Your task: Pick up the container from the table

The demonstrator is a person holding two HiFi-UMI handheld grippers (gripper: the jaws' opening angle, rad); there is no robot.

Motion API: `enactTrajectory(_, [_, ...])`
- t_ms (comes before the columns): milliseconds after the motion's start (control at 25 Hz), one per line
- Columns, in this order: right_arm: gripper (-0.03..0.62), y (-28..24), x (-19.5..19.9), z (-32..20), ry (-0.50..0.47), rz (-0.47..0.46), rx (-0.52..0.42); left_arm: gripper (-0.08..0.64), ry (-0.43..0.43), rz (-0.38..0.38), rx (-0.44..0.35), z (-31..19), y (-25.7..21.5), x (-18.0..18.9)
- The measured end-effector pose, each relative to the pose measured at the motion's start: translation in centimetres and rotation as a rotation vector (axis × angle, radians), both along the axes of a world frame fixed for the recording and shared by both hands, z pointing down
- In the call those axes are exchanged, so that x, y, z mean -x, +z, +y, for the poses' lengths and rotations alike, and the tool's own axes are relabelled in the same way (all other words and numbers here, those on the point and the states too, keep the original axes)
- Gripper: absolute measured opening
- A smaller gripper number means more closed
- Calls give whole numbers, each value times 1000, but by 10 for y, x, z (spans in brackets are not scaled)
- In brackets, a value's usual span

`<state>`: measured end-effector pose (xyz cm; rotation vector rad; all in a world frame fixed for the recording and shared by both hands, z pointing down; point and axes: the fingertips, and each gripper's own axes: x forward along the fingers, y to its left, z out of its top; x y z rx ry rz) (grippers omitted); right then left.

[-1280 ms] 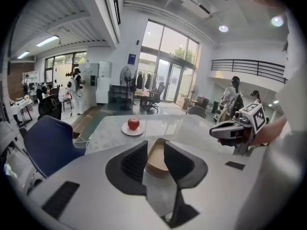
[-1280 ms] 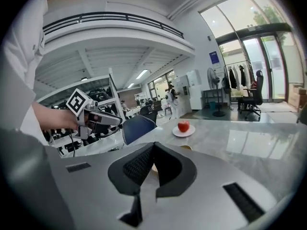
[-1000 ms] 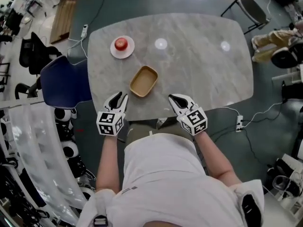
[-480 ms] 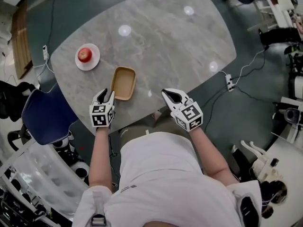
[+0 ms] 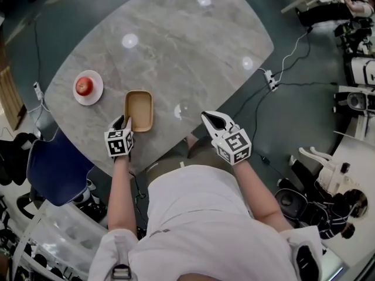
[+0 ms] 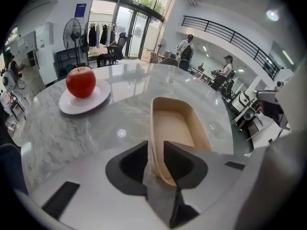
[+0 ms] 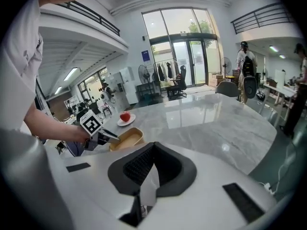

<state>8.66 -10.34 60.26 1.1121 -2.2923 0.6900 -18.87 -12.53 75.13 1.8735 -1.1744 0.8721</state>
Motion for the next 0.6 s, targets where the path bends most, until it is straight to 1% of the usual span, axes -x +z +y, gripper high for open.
enactTrajectory(200, [9, -4, -14, 6, 41, 11, -6, 75, 35, -16, 43, 5, 9, -8])
enactTrajectory(320, [9, -7, -18, 7, 53, 9, -12, 29, 35, -29, 50, 5, 11, -8])
enactTrajectory(600, [9, -8, -18, 5, 45, 11, -23, 14, 29, -18, 35, 3, 4, -4])
